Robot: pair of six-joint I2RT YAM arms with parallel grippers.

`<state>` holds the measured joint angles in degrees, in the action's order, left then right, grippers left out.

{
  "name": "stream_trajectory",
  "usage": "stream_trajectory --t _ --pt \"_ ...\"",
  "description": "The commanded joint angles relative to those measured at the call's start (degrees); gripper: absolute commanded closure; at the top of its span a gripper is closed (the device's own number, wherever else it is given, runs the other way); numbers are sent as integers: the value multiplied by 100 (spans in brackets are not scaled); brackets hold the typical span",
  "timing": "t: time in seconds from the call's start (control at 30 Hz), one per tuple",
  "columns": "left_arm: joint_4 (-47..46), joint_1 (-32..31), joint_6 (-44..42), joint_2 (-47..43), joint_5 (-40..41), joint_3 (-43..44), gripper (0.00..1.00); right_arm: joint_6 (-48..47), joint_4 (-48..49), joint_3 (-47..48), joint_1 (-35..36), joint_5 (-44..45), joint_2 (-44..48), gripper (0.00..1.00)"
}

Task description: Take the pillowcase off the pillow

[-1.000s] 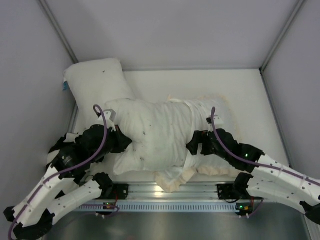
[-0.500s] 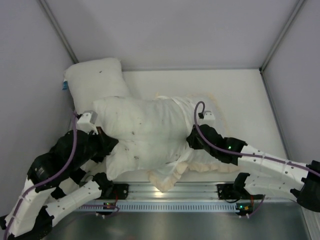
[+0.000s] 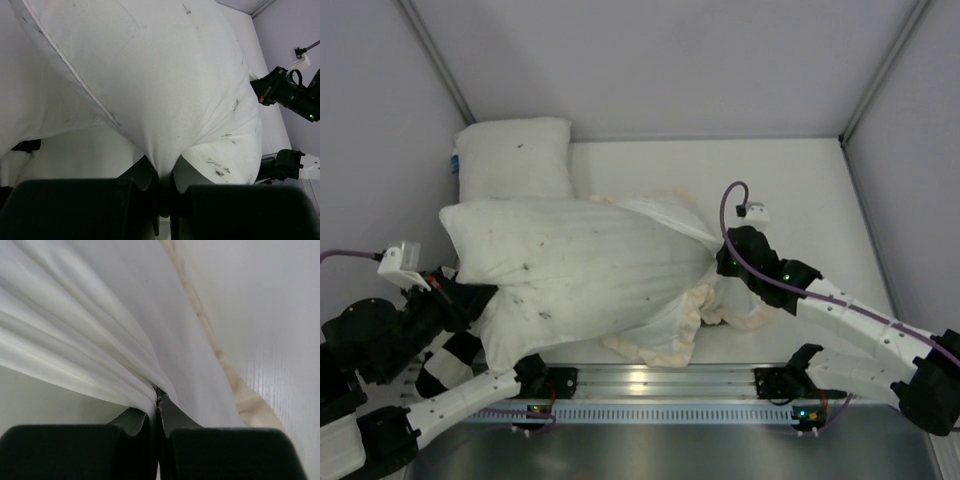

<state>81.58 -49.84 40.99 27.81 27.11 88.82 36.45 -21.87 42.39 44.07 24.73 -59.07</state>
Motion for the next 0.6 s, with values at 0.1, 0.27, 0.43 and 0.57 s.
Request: stream_trajectory --t 0.1,0.27,0.43,0.57 --pt "482 -157 172 -426 1411 611 100 -955 -555 383 -1129 797 -412 100" --pt "315 -350 489 -426 1166 7 100 -1359 93 289 -1103 -1620 -115 89" --pt "-344 -368 401 -470 848 -847 100 -1228 317 6 -761 -2870 220 20" --pt "-634 -368 322 -330 839 -1200 100 -693 -448 -134 -216 -1833 1043 6"
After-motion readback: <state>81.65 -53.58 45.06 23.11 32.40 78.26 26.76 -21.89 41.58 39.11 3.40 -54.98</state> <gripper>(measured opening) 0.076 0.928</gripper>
